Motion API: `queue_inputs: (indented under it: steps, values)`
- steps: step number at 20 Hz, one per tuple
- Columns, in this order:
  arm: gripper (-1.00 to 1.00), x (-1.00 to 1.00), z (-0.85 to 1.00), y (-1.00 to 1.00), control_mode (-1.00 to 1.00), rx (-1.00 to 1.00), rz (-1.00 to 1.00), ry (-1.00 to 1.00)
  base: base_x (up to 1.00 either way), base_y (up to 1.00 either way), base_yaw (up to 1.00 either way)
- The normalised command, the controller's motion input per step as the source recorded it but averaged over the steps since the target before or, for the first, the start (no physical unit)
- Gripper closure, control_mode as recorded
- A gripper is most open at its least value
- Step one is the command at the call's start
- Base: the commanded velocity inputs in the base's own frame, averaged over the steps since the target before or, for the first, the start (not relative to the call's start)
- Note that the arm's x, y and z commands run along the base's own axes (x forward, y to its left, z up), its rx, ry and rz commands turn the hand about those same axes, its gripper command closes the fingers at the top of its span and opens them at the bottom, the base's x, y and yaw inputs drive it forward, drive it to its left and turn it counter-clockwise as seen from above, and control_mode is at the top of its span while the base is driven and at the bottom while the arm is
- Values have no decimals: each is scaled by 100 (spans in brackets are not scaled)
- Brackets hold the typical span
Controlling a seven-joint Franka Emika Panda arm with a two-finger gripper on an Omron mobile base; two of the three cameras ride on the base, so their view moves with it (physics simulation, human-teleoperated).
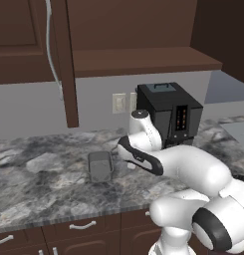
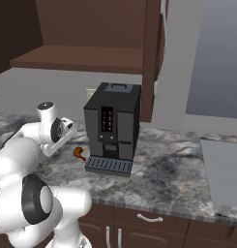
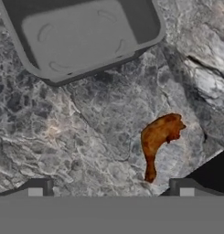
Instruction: Retrieve the tupperware from the cabinet, then place the raw meat into the tupperware to avoid contamination.
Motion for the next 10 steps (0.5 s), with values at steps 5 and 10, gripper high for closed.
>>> queue_inputs:
  steps: [5,10]
  values:
    - [-100,25,-23,-2,-100,0,-3,0,0,0,0]
    - [-100,20,-14,-3,-100,0,-8,0,0,0,0]
